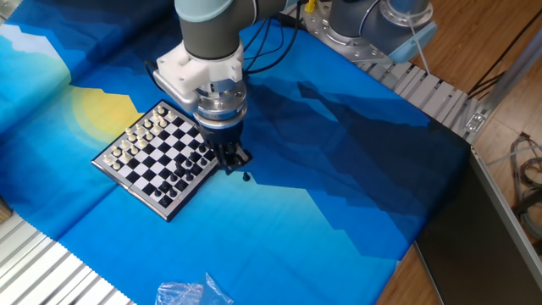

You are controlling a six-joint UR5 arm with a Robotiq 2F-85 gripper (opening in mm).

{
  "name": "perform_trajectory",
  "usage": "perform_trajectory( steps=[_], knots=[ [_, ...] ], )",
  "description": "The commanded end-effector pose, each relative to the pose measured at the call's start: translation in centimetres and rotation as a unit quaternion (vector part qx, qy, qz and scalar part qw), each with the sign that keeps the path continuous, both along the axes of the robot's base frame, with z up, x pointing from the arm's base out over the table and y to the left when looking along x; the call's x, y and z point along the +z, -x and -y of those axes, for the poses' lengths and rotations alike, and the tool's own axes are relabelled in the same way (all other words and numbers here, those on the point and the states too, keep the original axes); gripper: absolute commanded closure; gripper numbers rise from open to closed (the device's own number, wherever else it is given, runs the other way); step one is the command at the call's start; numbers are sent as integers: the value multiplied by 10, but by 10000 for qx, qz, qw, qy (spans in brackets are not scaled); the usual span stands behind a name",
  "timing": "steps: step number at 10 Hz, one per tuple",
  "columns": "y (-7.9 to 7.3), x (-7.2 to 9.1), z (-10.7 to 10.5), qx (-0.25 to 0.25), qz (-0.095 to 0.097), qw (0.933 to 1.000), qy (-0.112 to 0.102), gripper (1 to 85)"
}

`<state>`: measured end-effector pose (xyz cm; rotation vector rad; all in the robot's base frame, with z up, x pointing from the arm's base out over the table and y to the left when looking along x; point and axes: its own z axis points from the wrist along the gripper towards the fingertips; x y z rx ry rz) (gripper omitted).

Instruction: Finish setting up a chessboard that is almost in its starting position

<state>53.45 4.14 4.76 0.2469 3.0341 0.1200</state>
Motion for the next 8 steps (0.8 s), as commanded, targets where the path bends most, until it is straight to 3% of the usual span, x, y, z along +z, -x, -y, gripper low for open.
perform_trajectory(
  steps=[1,2,8],
  knots=[
    [0,1,-1,-148,-12,9999,-48,633],
    [1,1,3,-146,-41,9999,29,630],
    [3,0,-6,-105,-79,9999,-105,610]
  ],
)
